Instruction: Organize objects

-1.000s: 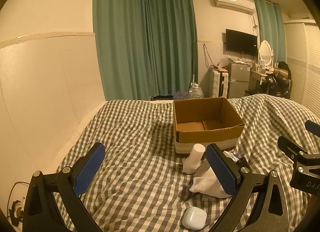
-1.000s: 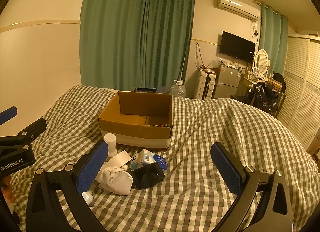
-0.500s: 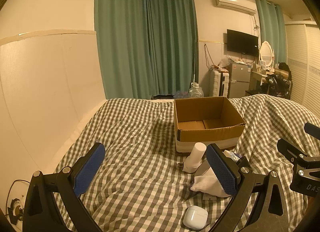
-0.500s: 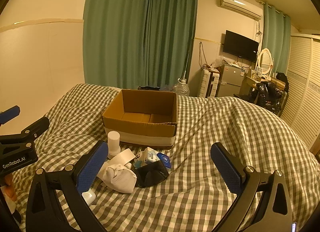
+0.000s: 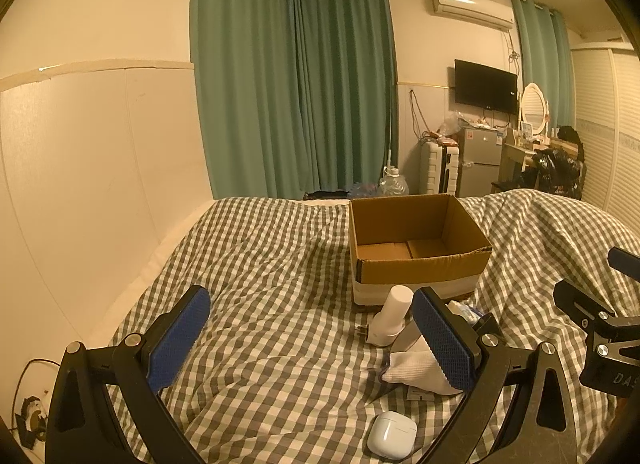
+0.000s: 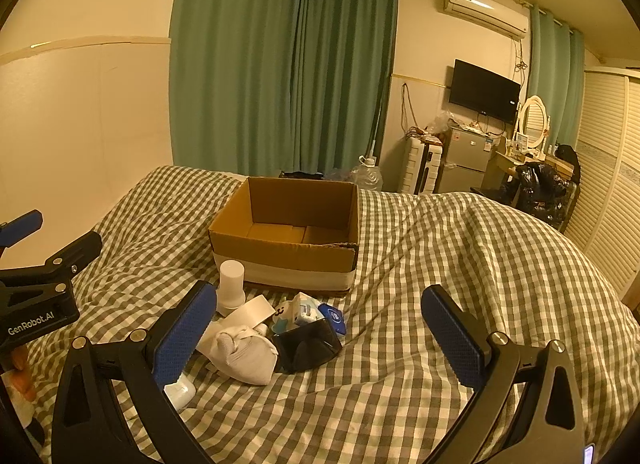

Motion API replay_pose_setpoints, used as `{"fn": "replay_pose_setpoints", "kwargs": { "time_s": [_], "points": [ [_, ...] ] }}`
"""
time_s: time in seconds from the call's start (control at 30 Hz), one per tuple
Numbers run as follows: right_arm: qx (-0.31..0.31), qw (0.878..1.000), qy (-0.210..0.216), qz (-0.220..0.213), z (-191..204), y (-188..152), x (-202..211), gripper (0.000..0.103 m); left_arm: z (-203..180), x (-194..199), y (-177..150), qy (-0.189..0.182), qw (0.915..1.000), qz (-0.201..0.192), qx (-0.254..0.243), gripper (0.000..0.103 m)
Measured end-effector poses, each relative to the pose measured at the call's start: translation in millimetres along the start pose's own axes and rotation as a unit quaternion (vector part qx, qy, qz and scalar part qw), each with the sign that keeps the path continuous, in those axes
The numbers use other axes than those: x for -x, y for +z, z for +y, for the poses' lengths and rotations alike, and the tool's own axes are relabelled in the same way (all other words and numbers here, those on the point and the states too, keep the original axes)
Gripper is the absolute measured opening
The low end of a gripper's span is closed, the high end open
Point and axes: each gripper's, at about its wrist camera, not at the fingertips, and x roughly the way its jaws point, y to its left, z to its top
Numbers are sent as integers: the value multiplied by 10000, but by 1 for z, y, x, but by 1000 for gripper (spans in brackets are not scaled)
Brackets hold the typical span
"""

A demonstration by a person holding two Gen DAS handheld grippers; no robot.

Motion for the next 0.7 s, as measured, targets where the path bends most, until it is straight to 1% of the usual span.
{"fn": "replay_pose_setpoints", "kwargs": {
  "time_s": [0.3,0.7],
  "points": [
    [58,9999,85,41,5,-1,0,103,-1,-1,-1,-2,10000,24,-12,103],
    [140,9997,212,-14,10,3,5,102,-1,-1,-1,-43,10000,44,-43,103]
  ]
}}
